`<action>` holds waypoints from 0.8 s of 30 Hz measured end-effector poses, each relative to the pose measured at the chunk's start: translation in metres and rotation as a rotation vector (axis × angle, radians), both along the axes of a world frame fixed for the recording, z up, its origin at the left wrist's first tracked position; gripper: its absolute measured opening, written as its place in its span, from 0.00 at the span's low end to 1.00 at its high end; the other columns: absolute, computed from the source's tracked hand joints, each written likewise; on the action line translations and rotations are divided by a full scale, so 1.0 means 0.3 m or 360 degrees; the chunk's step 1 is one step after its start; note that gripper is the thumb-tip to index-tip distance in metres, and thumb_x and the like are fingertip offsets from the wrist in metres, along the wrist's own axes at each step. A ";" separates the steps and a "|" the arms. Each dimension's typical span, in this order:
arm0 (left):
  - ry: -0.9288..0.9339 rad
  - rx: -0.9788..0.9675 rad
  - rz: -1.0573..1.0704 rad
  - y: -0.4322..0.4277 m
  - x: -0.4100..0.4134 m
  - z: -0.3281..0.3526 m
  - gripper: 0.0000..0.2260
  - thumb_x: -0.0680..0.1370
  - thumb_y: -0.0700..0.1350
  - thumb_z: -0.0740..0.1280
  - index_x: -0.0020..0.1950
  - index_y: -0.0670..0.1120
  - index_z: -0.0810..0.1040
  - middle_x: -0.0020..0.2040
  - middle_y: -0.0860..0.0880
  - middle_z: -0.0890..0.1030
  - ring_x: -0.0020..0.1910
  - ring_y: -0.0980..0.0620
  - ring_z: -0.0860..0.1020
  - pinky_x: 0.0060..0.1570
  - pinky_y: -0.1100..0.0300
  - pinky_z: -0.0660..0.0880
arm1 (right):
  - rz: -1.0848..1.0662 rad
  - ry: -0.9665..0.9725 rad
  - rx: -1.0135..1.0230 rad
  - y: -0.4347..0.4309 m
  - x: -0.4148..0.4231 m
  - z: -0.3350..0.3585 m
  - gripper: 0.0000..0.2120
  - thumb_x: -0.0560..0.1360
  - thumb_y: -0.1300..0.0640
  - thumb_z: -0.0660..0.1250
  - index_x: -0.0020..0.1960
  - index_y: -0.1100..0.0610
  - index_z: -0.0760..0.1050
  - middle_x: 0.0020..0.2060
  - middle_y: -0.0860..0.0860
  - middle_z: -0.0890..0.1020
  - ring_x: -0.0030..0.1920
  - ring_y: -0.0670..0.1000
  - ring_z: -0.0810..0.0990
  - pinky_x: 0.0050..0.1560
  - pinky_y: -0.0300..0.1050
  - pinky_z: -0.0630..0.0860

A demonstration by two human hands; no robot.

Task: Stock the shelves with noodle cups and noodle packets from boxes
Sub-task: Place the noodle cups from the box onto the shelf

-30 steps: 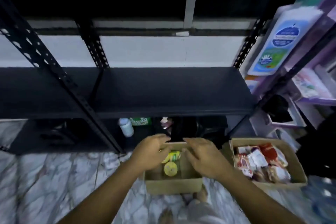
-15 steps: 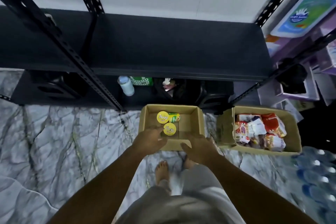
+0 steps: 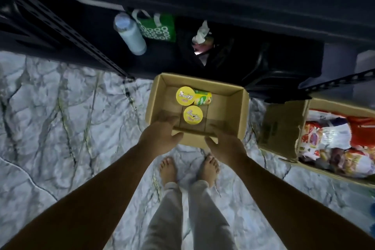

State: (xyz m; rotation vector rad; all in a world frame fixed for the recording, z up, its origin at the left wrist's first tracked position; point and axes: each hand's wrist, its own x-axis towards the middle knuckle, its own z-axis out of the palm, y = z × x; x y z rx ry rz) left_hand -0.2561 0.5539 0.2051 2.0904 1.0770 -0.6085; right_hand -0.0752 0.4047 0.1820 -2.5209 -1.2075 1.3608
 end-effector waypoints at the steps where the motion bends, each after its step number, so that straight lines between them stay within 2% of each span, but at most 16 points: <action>1: -0.0006 0.0008 0.0014 0.011 0.017 -0.079 0.28 0.81 0.57 0.66 0.79 0.51 0.67 0.70 0.45 0.78 0.68 0.43 0.75 0.61 0.52 0.76 | 0.0009 0.0004 0.0014 0.021 0.018 -0.078 0.25 0.82 0.43 0.61 0.78 0.44 0.66 0.67 0.53 0.79 0.68 0.59 0.76 0.65 0.51 0.75; 4: -0.0040 0.0012 0.0022 0.040 0.085 -0.325 0.29 0.80 0.56 0.68 0.79 0.50 0.68 0.72 0.44 0.75 0.71 0.43 0.73 0.64 0.53 0.74 | 0.0065 -0.0010 0.0042 0.080 0.085 -0.320 0.25 0.82 0.46 0.62 0.78 0.48 0.66 0.64 0.56 0.79 0.65 0.61 0.77 0.63 0.54 0.76; 8: -0.0066 0.0002 -0.0033 0.059 0.165 -0.655 0.31 0.77 0.58 0.69 0.78 0.50 0.68 0.71 0.42 0.73 0.69 0.41 0.74 0.63 0.48 0.75 | 0.0127 -0.0093 0.0065 0.139 0.174 -0.619 0.27 0.82 0.44 0.61 0.80 0.48 0.63 0.70 0.57 0.73 0.69 0.62 0.73 0.67 0.56 0.73; 10: -0.0071 0.0043 -0.0074 0.064 0.194 -0.797 0.32 0.76 0.58 0.71 0.78 0.51 0.67 0.73 0.43 0.72 0.69 0.40 0.74 0.62 0.45 0.76 | 0.0242 -0.0148 0.0070 0.181 0.216 -0.739 0.28 0.82 0.44 0.61 0.80 0.48 0.62 0.70 0.59 0.73 0.69 0.63 0.72 0.67 0.57 0.73; 12: -0.0079 0.0133 -0.0158 0.068 0.225 -0.912 0.34 0.76 0.59 0.71 0.79 0.53 0.64 0.75 0.44 0.69 0.70 0.39 0.73 0.60 0.42 0.77 | 0.0353 -0.0212 0.0086 0.237 0.258 -0.838 0.32 0.79 0.38 0.57 0.79 0.48 0.63 0.68 0.60 0.74 0.68 0.63 0.73 0.67 0.57 0.73; 14: -0.0039 0.0289 -0.0329 0.071 0.251 -0.999 0.35 0.75 0.62 0.70 0.80 0.56 0.62 0.76 0.45 0.66 0.69 0.38 0.72 0.55 0.43 0.78 | 0.0455 -0.0296 0.0161 0.294 0.294 -0.925 0.40 0.72 0.31 0.50 0.79 0.47 0.63 0.69 0.60 0.74 0.69 0.64 0.73 0.67 0.58 0.73; 16: 0.0017 0.0463 -0.0519 0.069 0.269 -1.062 0.37 0.74 0.64 0.71 0.80 0.56 0.61 0.76 0.44 0.65 0.67 0.38 0.72 0.51 0.44 0.77 | 0.0498 -0.0350 0.0172 0.353 0.308 -0.992 0.36 0.75 0.33 0.56 0.80 0.47 0.62 0.72 0.61 0.72 0.71 0.64 0.71 0.67 0.58 0.73; 18: 0.0036 0.0584 -0.0648 0.065 0.281 -1.103 0.40 0.71 0.66 0.73 0.79 0.56 0.61 0.75 0.42 0.64 0.64 0.37 0.73 0.47 0.44 0.77 | 0.0564 -0.0330 0.0188 0.420 0.307 -1.049 0.34 0.78 0.41 0.65 0.81 0.46 0.60 0.73 0.62 0.70 0.72 0.65 0.70 0.67 0.58 0.72; 21: 0.0021 0.0634 -0.0704 0.053 0.294 -1.141 0.42 0.68 0.66 0.75 0.77 0.55 0.63 0.75 0.42 0.61 0.61 0.36 0.73 0.45 0.44 0.77 | 0.0650 -0.0241 0.0246 0.495 0.298 -1.133 0.41 0.73 0.49 0.73 0.81 0.47 0.58 0.73 0.59 0.69 0.71 0.65 0.71 0.68 0.60 0.72; 24: 0.0007 0.0613 -0.0656 0.051 0.309 -1.159 0.43 0.67 0.64 0.77 0.76 0.55 0.62 0.76 0.41 0.59 0.62 0.37 0.73 0.44 0.45 0.77 | 0.0718 -0.0358 0.0273 0.510 0.297 -1.187 0.47 0.68 0.49 0.77 0.81 0.49 0.56 0.73 0.59 0.69 0.71 0.65 0.68 0.69 0.61 0.69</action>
